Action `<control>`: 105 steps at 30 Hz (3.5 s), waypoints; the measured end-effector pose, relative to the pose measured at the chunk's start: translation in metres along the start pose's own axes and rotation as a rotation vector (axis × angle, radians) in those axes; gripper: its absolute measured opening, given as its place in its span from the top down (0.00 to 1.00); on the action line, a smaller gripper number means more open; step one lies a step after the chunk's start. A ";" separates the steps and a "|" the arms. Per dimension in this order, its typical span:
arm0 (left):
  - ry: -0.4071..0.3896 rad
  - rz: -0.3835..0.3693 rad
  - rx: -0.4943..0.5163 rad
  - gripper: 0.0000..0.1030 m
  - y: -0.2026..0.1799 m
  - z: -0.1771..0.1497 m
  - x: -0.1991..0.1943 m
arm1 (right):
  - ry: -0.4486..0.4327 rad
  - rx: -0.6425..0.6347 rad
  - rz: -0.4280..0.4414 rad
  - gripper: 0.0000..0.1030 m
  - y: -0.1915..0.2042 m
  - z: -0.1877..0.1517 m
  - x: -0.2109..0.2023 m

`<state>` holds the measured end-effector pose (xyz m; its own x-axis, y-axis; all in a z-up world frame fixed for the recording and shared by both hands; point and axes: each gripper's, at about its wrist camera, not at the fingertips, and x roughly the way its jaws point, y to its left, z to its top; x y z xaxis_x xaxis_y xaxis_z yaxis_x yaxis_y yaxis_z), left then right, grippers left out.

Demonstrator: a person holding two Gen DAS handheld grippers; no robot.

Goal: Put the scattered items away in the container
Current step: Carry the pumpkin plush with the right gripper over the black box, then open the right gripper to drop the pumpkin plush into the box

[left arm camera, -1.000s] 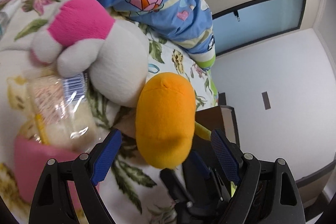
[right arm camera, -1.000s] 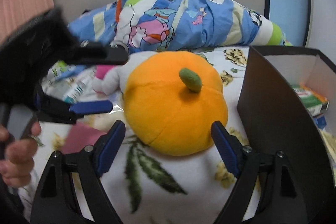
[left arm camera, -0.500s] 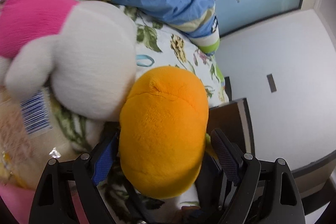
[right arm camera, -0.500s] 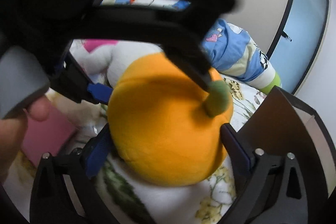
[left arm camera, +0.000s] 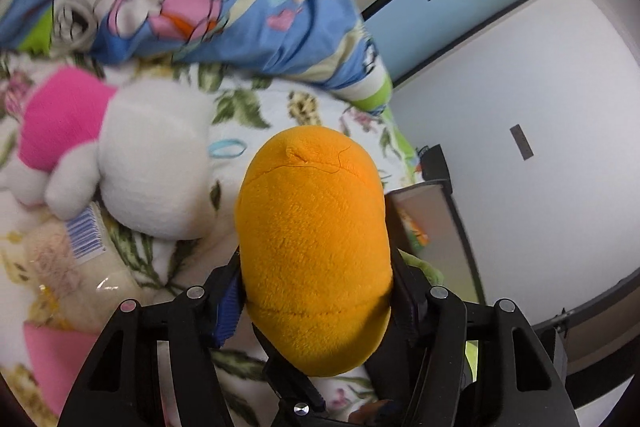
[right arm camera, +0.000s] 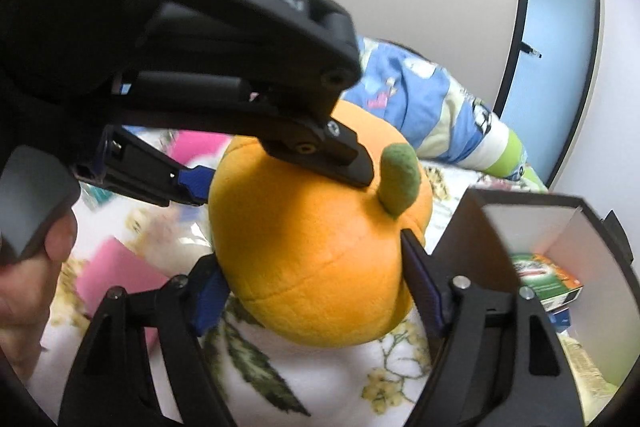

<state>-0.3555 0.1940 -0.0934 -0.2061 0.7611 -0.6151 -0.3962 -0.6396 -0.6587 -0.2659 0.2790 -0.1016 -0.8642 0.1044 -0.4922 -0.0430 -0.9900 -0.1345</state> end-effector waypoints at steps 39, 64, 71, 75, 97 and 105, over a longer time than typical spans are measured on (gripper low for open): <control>-0.282 -0.085 0.326 0.39 -0.280 -0.096 -0.226 | -0.432 -0.056 -0.136 0.24 -0.022 0.090 -0.384; -0.103 -0.070 0.357 0.39 -0.330 -0.098 -0.088 | -0.313 0.069 -0.195 0.24 -0.128 0.038 -0.414; -0.040 -0.054 0.315 0.39 -0.302 -0.079 -0.037 | -0.233 0.095 -0.168 0.24 -0.146 0.024 -0.385; 0.003 -0.036 0.284 0.39 -0.277 -0.068 -0.005 | -0.175 0.106 -0.145 0.24 -0.155 0.025 -0.338; 0.149 -0.033 0.157 0.39 -0.199 -0.056 0.096 | 0.089 0.165 -0.076 0.22 -0.176 0.018 -0.166; 0.179 -0.015 0.076 0.22 -0.189 -0.056 0.093 | 0.063 0.150 -0.113 0.07 -0.197 -0.014 -0.141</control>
<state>-0.2500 0.3795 -0.0507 -0.0398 0.7345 -0.6774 -0.4659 -0.6134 -0.6377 -0.1281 0.4611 -0.0175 -0.8169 0.2168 -0.5345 -0.2162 -0.9742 -0.0647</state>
